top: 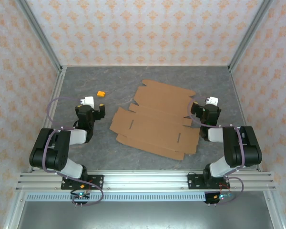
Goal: Fold the paper box
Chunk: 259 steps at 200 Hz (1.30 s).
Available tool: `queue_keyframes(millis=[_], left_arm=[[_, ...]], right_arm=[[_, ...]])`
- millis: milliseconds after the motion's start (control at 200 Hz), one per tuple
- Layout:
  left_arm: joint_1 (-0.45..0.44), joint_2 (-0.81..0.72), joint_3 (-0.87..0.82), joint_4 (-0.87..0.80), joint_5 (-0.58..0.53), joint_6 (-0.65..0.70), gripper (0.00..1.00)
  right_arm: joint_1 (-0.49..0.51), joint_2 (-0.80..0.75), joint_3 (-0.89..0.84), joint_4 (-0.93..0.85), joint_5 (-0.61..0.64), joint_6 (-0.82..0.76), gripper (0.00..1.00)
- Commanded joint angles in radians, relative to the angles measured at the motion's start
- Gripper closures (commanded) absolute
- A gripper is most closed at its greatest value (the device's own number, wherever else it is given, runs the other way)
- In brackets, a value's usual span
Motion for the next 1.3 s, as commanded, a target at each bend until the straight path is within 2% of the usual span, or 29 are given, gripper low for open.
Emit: queue_keyframes(millis=[0,686,791,811,901,966,1041,1096,1146,1191,1291], left_arm=[[-0.001,-0.004,0.016,-0.005,-0.013,-0.002,0.00],[0.004,-0.004,0.019,-0.011,0.000,-0.006,0.00],[0.005,-0.023,0.034,-0.046,-0.064,-0.028,0.00],[0.005,-0.041,0.049,-0.080,-0.093,-0.038,0.00],[0.004,-0.159,0.192,-0.437,-0.167,-0.062,0.00],[0.004,-0.233,0.250,-0.581,-0.160,-0.118,0.00],[0.004,-0.303,0.299,-0.699,-0.048,-0.246,0.00],[-0.005,-0.312,0.327,-0.748,0.139,-0.308,0.00],[-0.038,-0.305,0.339,-0.763,0.254,-0.328,0.00],[-0.097,-0.292,0.354,-0.793,0.276,-0.315,0.00],[-0.228,-0.242,0.395,-0.871,0.234,-0.277,0.02]], right_arm=[[0.006,-0.003,0.004,-0.001,-0.008,0.010,0.01],[0.005,-0.003,0.006,-0.005,-0.010,0.011,0.01],[0.005,-0.034,0.020,-0.041,0.056,0.038,0.01],[0.006,-0.061,0.028,-0.074,0.066,0.040,0.01],[0.006,-0.202,0.095,-0.325,0.148,0.114,0.01],[0.005,-0.323,0.107,-0.456,0.201,0.237,0.01],[0.006,-0.448,0.145,-0.676,0.191,0.425,0.02],[0.014,-0.485,0.194,-0.849,0.120,0.487,0.06],[0.035,-0.492,0.244,-1.009,0.059,0.516,0.07],[0.062,-0.500,0.268,-1.128,0.002,0.525,0.08],[0.121,-0.546,0.255,-1.325,-0.039,0.548,0.08]])
